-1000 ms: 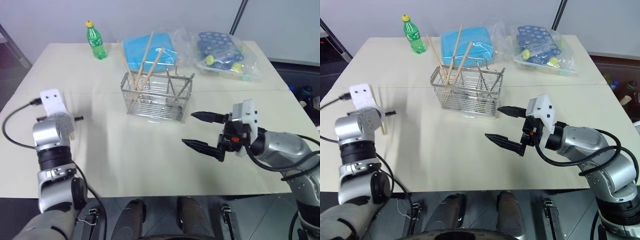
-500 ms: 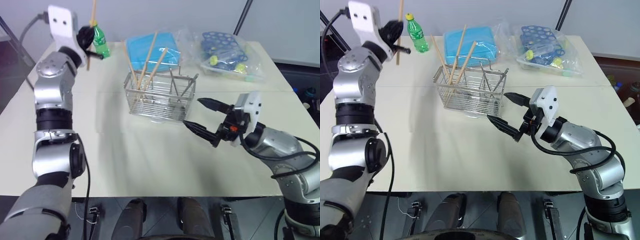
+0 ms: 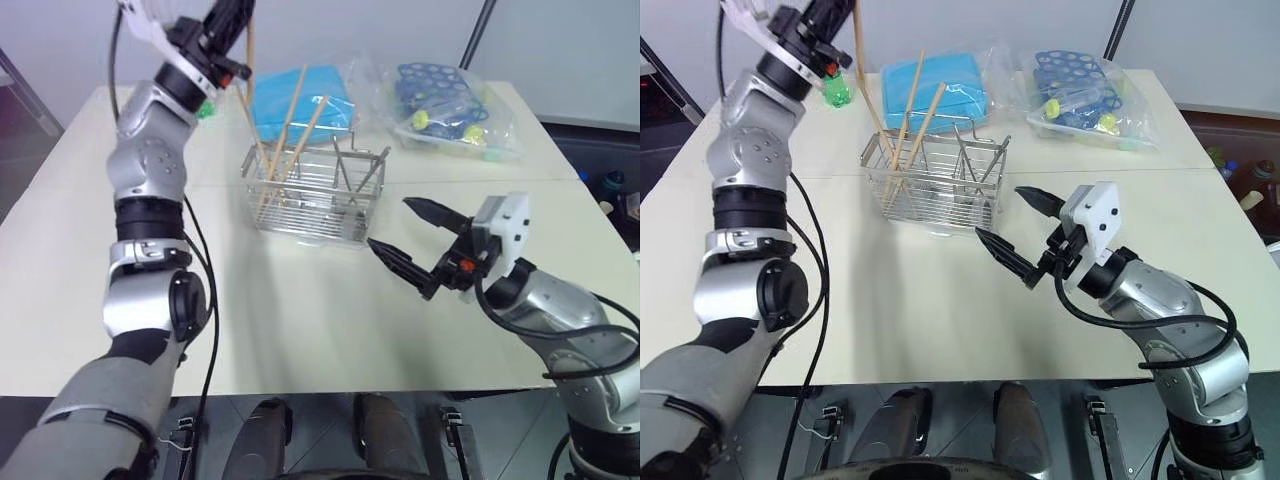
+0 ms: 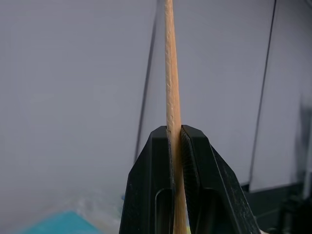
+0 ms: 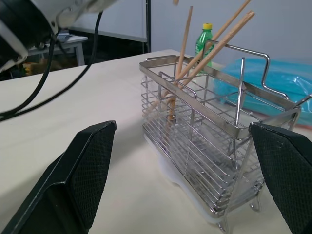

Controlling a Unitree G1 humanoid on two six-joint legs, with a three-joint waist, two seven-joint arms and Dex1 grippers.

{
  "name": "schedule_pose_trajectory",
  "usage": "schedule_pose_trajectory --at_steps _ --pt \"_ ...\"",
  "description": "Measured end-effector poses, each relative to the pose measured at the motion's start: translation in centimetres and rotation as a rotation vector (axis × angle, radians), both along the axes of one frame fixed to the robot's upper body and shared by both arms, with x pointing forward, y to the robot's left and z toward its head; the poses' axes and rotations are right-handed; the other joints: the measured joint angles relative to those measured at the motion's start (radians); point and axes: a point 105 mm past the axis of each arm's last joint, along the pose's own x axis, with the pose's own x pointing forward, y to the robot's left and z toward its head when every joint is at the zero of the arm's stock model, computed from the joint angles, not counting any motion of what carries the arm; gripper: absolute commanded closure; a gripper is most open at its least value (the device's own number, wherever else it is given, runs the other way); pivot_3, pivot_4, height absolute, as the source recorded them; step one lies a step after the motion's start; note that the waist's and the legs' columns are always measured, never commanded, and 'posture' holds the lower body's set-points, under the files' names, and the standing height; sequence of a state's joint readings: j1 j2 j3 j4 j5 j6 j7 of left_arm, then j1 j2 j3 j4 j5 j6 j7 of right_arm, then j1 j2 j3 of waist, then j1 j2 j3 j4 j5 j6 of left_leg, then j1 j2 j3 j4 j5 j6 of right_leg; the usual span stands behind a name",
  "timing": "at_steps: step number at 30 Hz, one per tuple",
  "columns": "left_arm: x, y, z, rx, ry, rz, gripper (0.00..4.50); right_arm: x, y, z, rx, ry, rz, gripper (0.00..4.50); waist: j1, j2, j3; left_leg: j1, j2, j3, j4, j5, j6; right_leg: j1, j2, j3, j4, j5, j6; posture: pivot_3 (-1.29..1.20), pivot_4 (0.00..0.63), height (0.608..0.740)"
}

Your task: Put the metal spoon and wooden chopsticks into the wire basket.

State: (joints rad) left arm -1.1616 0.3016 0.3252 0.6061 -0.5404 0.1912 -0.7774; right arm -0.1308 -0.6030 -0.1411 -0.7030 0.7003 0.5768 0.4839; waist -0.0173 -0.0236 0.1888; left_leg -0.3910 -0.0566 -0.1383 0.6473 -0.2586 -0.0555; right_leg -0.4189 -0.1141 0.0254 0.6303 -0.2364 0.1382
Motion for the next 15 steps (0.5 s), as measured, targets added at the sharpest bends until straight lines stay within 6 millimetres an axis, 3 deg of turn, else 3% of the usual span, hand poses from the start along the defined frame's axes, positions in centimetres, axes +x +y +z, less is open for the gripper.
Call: schedule_pose_trajectory --at_steps 6,15 --pt "0.0 -1.0 -2.2 -0.027 0.084 -0.085 4.45 0.1 -0.1 0.0 0.003 -0.001 -0.013 0.00 0.000 0.000 0.000 0.000 0.000 0.000 0.000 0.000 0.000 0.000 0.000 0.000 0.000 0.000 0.000 0.00 0.150 0.740" --pt "-0.4 -0.4 -4.1 -0.023 0.129 -0.075 4.45 0.1 0.4 0.3 0.003 -0.010 0.005 0.00 0.002 0.000 0.000 0.000 0.000 0.000 0.000 0.000 0.000 0.000 0.000 0.000 0.000 0.000 0.000 0.00 0.150 0.740"
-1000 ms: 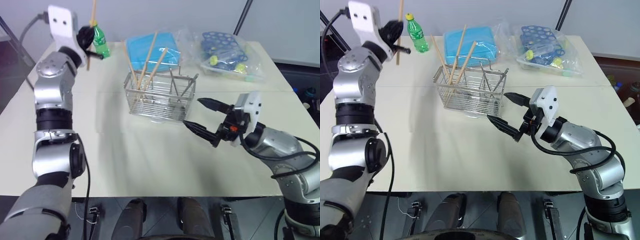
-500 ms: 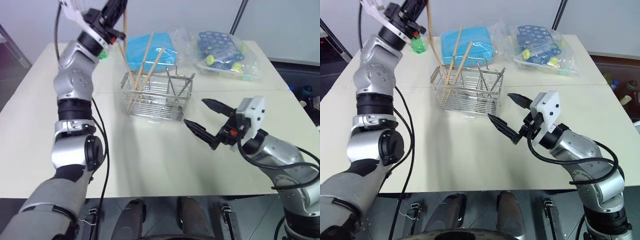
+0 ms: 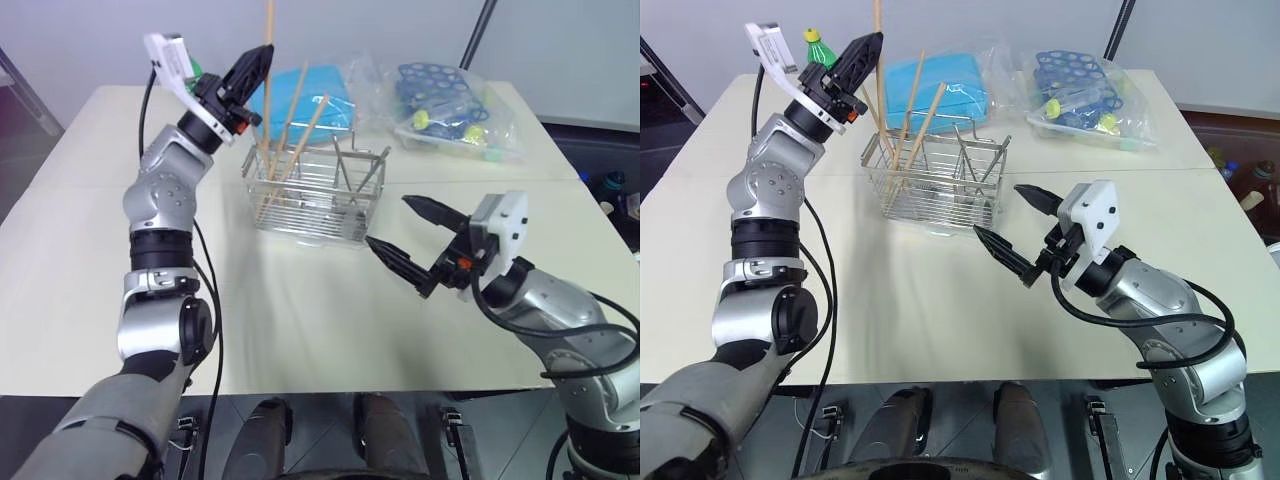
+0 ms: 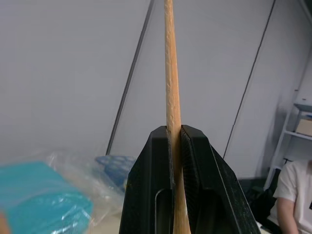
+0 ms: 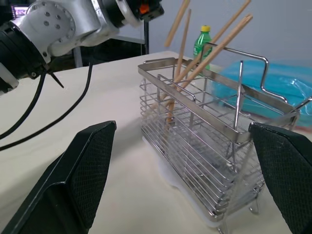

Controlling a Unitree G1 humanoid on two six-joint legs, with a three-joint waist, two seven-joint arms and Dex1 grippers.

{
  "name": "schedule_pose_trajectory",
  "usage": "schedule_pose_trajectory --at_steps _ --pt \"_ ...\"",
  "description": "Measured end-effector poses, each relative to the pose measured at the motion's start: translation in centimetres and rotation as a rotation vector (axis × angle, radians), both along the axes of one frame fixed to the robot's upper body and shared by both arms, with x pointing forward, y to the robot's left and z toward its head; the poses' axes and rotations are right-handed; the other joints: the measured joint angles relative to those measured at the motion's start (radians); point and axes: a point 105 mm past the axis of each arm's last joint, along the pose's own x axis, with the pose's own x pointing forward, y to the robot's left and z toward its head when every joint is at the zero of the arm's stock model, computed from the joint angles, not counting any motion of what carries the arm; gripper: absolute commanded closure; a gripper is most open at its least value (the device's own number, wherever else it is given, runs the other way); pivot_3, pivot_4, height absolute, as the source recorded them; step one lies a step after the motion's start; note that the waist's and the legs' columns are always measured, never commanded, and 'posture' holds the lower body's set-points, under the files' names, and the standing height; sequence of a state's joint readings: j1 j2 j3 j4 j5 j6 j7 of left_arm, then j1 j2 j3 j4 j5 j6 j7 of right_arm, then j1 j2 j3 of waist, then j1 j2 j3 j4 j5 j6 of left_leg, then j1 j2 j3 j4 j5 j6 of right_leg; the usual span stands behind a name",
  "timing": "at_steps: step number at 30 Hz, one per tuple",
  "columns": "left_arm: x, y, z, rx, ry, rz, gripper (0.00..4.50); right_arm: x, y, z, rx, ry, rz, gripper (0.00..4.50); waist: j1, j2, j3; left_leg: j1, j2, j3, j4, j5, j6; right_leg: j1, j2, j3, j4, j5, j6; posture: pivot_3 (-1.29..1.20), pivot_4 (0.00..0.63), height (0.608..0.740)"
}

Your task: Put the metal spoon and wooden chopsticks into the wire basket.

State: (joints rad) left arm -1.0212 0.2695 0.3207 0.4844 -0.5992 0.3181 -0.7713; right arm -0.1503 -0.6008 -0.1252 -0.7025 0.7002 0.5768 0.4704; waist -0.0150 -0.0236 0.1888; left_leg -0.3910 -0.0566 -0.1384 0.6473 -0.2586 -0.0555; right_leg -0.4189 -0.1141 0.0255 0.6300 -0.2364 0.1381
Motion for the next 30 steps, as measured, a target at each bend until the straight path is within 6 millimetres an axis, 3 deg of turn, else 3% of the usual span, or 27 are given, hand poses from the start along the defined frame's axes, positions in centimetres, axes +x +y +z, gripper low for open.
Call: schedule_pose_trajectory --at_steps 15,24,27,30 --pt "-0.6 -1.1 -5.2 0.131 0.058 0.107 4.45 0.6 0.4 0.6 0.004 -0.014 0.035 0.00 0.001 0.000 0.000 0.000 0.000 0.000 0.000 0.000 0.000 0.000 0.000 0.000 0.000 0.000 0.000 0.00 0.150 0.740" --pt "-0.4 -0.7 -5.0 0.148 0.030 0.187 4.45 0.7 0.6 0.5 0.010 -0.009 0.047 0.00 0.001 0.000 0.000 0.000 0.000 0.000 0.000 0.000 0.000 0.000 0.000 0.000 0.000 0.000 0.000 0.00 0.150 0.740" --pt "-0.4 -0.7 -5.1 0.149 0.030 0.188 3.30 0.7 0.7 0.5 0.010 -0.008 0.048 0.00 0.001 0.000 0.000 0.000 0.000 0.000 0.000 0.000 0.000 0.000 0.000 0.000 0.000 0.000 0.000 0.00 0.150 0.740" --pt "-0.4 -0.6 -5.2 0.149 0.034 0.189 1.88 0.7 0.7 0.4 0.009 -0.008 0.049 0.00 0.001 0.000 0.000 0.000 0.000 0.000 0.000 0.000 0.000 0.000 0.000 0.000 0.000 0.000 0.000 0.00 0.150 0.740"
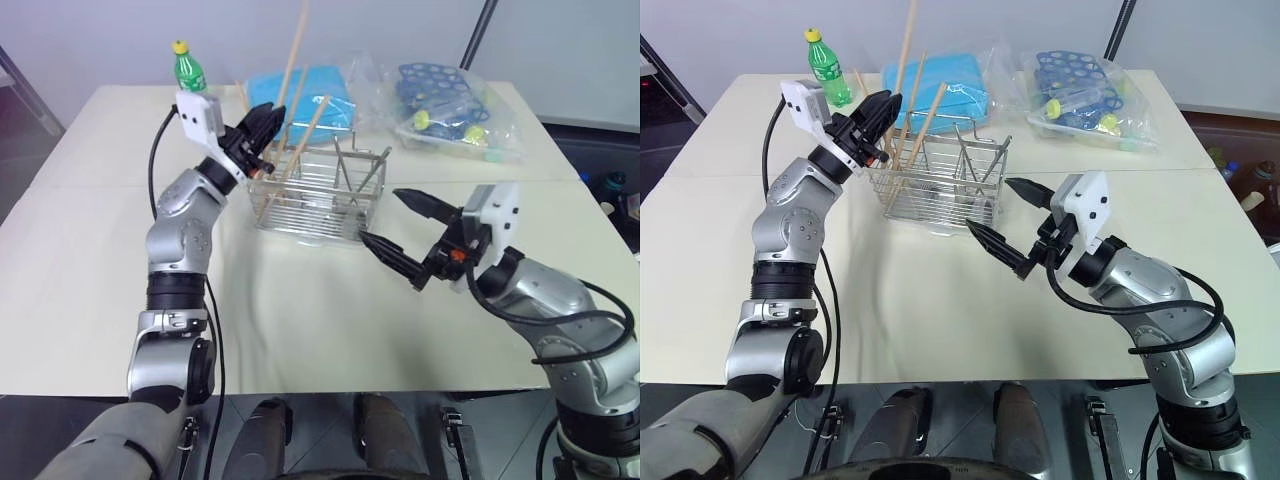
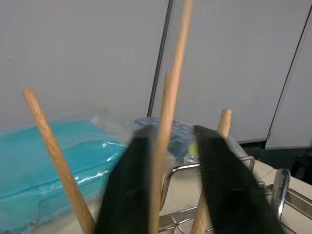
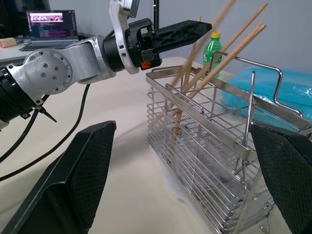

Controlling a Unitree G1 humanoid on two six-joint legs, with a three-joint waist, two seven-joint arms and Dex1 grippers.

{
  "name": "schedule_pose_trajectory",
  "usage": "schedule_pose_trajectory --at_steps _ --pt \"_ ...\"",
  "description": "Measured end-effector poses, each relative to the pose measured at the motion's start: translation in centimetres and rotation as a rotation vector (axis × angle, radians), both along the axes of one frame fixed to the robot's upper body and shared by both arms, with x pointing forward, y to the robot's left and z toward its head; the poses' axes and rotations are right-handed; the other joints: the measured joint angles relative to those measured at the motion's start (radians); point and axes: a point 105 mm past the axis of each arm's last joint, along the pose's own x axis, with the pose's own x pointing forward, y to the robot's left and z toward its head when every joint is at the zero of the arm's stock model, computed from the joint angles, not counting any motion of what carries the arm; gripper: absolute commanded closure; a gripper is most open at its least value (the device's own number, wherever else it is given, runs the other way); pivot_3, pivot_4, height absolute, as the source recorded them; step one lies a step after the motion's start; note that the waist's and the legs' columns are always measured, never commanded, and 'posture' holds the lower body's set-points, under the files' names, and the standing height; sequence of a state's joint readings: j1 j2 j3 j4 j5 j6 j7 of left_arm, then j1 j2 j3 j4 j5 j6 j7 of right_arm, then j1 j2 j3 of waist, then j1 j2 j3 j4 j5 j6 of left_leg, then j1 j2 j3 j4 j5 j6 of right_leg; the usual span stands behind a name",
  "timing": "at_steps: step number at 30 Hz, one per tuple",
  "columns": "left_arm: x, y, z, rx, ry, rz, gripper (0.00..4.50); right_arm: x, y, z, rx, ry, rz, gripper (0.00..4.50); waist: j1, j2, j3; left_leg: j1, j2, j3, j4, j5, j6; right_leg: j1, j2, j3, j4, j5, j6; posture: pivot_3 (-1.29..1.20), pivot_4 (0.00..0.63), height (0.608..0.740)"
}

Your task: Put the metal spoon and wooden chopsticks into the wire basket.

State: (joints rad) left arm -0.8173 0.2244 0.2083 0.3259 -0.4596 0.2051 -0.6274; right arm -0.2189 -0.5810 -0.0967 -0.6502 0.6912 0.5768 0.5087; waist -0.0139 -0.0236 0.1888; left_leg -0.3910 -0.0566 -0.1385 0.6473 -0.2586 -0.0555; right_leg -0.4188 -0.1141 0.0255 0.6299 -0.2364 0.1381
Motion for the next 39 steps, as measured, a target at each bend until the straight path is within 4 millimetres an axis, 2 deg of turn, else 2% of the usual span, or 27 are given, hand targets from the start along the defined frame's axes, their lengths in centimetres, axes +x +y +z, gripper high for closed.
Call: schedule_pose_trajectory --at_steps 3,4,9,12,17,19,24,30,32,36,39 --pt "0.0 0.1 -0.1 0.004 0.002 0.004 0.25 0.1 0.0 -0.1 -0.001 0.005 0.004 0.00 0.000 0.000 0.000 0.000 0.000 0.000 0.000 0.000 0.000 0.000 0.000 0.000 0.000 0.000 0.000 0.00 0.150 0.740" --pt "0.0 0.2 -0.1 0.006 0.003 0.006 0.02 0.1 0.0 -0.1 -0.002 0.006 0.005 0.00 0.000 0.000 0.000 0.000 0.000 0.000 0.000 0.000 0.000 0.000 0.000 0.000 0.000 0.000 0.000 0.00 0.150 0.740" --pt "0.1 0.5 -0.2 0.019 0.008 0.020 0.02 0.3 -0.2 -0.3 -0.006 0.013 0.009 0.00 0.000 0.000 0.000 0.000 0.000 0.000 0.000 0.000 0.000 0.000 0.000 0.000 0.000 0.000 0.000 0.00 0.150 0.740" --pt "-0.1 1.1 0.5 0.020 0.007 0.038 0.02 0.7 -0.3 -0.3 -0.010 0.010 0.007 0.00 -0.002 0.000 0.000 0.000 0.000 0.000 0.000 0.000 0.000 0.000 0.000 0.000 0.000 0.000 0.000 0.00 0.150 0.740" --pt "-1.9 2.5 3.2 0.096 -0.061 0.055 0.02 0.8 -0.6 -0.4 -0.028 0.015 0.022 0.00 -0.004 0.000 0.000 0.000 0.000 0.000 0.000 0.000 0.000 0.000 0.000 0.000 0.000 0.000 0.000 0.00 0.150 0.740" --pt "-3.1 3.4 3.3 0.163 -0.064 0.058 0.02 0.6 -0.9 -0.4 -0.041 0.015 0.031 0.00 -0.005 0.001 0.000 0.000 0.000 0.000 -0.001 0.000 0.000 0.000 0.000 0.000 0.000 0.000 0.000 0.00 0.150 0.740" --pt "-5.7 5.5 1.2 0.252 0.071 0.033 0.02 0.0 -1.4 -0.5 -0.046 0.037 0.051 0.00 -0.004 0.001 0.000 0.000 0.001 0.000 -0.001 0.000 0.000 0.000 0.001 0.000 0.000 0.000 0.000 0.00 0.150 0.740" --pt "-8.6 6.7 0.8 0.268 0.121 0.091 0.02 0.0 -1.9 -1.1 0.006 0.067 -0.012 0.00 0.001 0.001 0.000 0.001 0.001 -0.001 -0.001 0.000 0.000 0.000 0.000 0.000 0.000 0.000 0.000 0.00 0.150 0.740" --pt "-9.1 6.8 -0.7 0.221 0.176 0.126 0.02 -0.2 -1.7 -1.6 0.048 0.085 -0.039 0.00 0.001 0.001 0.000 0.001 0.001 0.000 -0.001 0.000 0.000 0.001 0.000 0.001 0.000 0.000 0.000 0.00 0.150 0.740" --pt "-10.5 6.6 -6.0 0.174 0.364 0.139 0.02 -0.9 -1.4 -2.7 0.084 0.126 -0.065 0.00 -0.001 0.001 0.000 0.001 0.001 0.000 -0.001 0.000 0.000 0.000 0.001 0.001 0.000 0.000 -0.001 0.00 0.150 0.740" --pt "-11.6 6.6 -7.4 0.179 0.409 0.166 0.02 -1.5 -1.2 -3.4 0.111 0.154 -0.082 0.00 0.002 0.002 0.000 0.001 0.001 0.000 -0.001 0.000 0.000 0.000 0.001 0.001 0.000 0.000 -0.001 0.00 0.150 0.740"
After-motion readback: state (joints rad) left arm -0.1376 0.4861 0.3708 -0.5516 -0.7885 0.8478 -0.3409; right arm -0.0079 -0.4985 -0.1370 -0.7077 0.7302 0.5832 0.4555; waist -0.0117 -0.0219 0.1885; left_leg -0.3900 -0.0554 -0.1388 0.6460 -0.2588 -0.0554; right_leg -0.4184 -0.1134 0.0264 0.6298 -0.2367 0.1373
